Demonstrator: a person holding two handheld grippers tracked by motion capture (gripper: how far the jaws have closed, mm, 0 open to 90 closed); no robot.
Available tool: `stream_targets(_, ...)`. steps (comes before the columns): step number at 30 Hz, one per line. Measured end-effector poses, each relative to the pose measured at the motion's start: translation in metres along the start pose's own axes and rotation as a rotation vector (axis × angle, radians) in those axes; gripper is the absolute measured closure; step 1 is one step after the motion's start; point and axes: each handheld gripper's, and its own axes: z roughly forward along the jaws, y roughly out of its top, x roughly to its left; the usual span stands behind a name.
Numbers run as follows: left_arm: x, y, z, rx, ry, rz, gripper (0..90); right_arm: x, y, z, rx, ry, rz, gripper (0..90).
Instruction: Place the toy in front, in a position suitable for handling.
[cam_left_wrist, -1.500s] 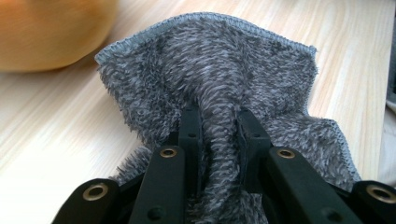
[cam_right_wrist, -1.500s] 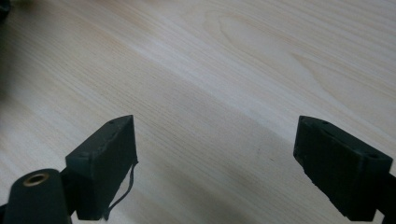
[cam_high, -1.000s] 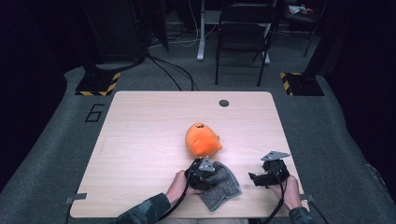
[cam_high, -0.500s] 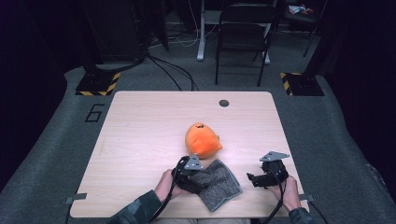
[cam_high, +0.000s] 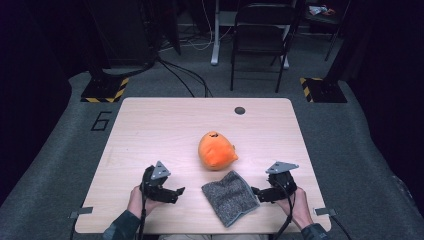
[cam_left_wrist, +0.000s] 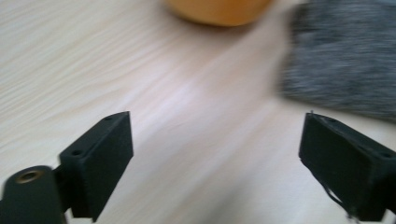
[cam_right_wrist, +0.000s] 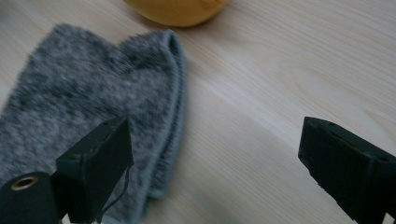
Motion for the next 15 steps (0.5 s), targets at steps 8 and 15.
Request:
stream_targets(8, 0.021, -0.010, 0.008, 0.015, 0.072, -0.039, 0.0, 0.032, 0.014, 0.017, 0.024, 0.051, -0.077, 2.2)
stream_targets(15, 0.040, -0.012, 0.023, 0.042, 0.087, -0.084, 0.0, 0.062, 0.030, 0.042, 0.065, 0.100, -0.166, 0.0)
